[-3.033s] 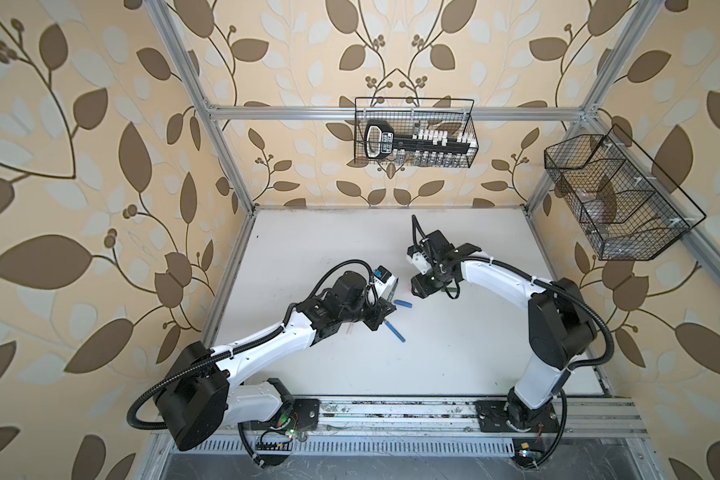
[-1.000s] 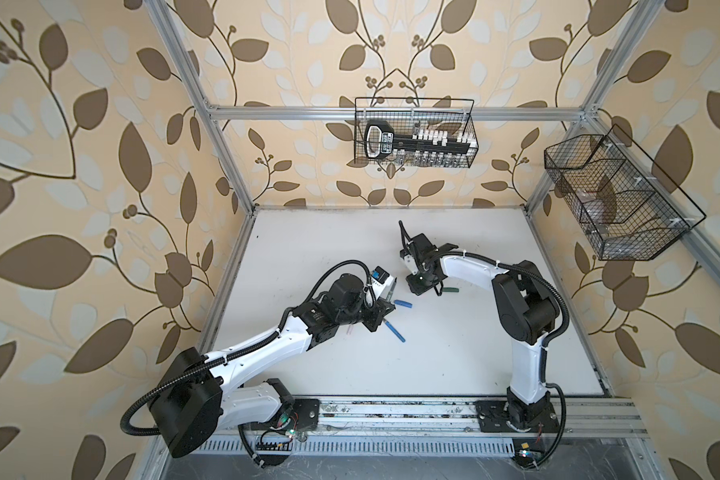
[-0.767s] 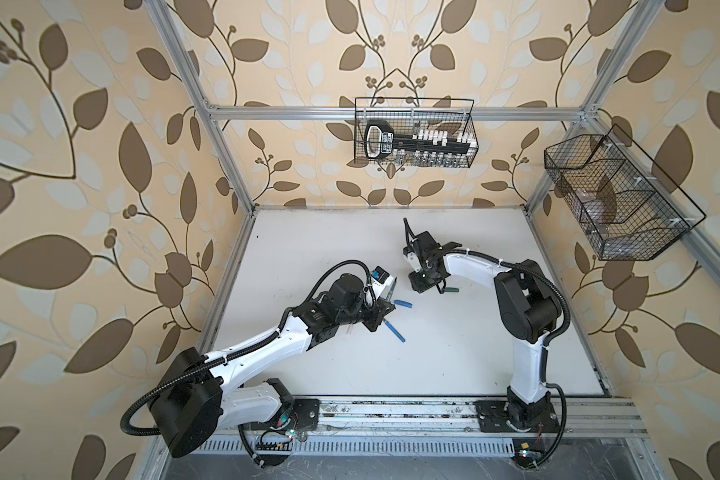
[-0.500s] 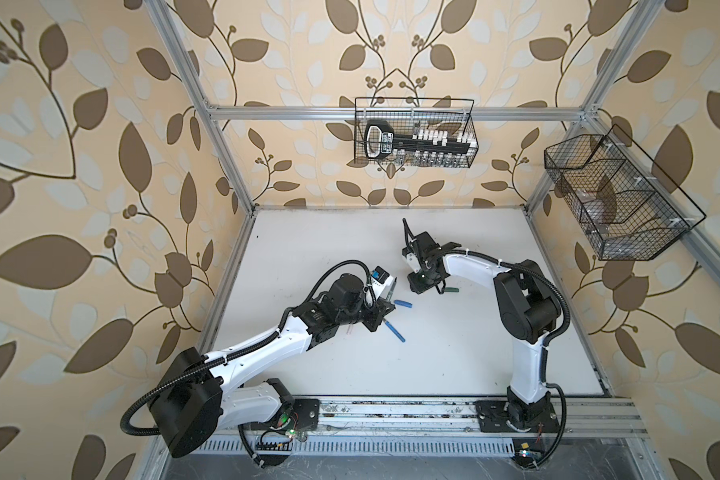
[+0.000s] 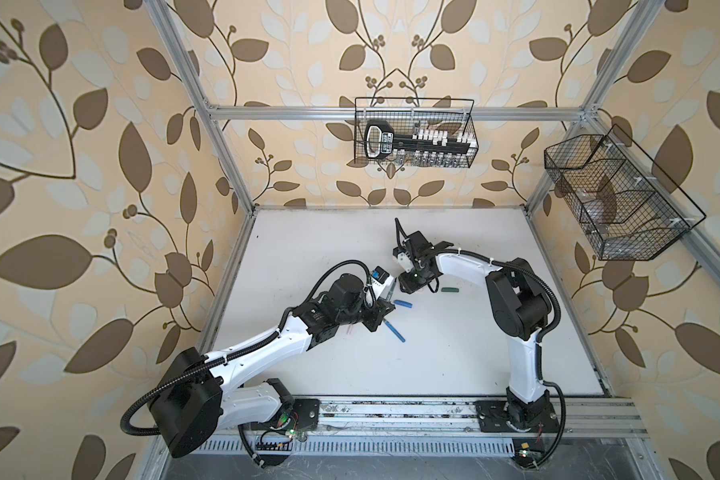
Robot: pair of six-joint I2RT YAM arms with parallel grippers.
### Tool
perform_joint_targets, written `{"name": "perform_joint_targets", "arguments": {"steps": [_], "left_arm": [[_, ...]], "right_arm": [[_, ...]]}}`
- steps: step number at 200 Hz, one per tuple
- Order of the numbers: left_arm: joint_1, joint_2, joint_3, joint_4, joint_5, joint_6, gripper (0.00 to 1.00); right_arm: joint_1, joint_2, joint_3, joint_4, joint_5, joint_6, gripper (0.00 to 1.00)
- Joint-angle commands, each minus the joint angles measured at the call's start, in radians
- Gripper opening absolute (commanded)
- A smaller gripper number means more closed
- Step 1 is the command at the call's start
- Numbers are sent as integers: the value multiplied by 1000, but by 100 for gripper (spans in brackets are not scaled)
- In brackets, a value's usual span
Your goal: Insert the pens into the pen caps
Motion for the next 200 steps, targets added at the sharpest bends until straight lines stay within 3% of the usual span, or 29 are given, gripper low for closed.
{"name": "perform_joint_targets", "arguments": {"steps": [1,81,130,200], "left_arm": [[-11,-28,-4,16,-6,6,0],[-11,-44,-9,12,-16,9,0],[-11,-42,-9,10,-19,11,0],[-11,-44,-10,12,-19,10,0]], "right_arm": [[8,1,-22,-28,-39,-25,48],[11,-133,-176,-57,-48,-45,45],[15,-242,-239,-10,57,1,48],[29,-205,-287,4,108,12,49]]}}
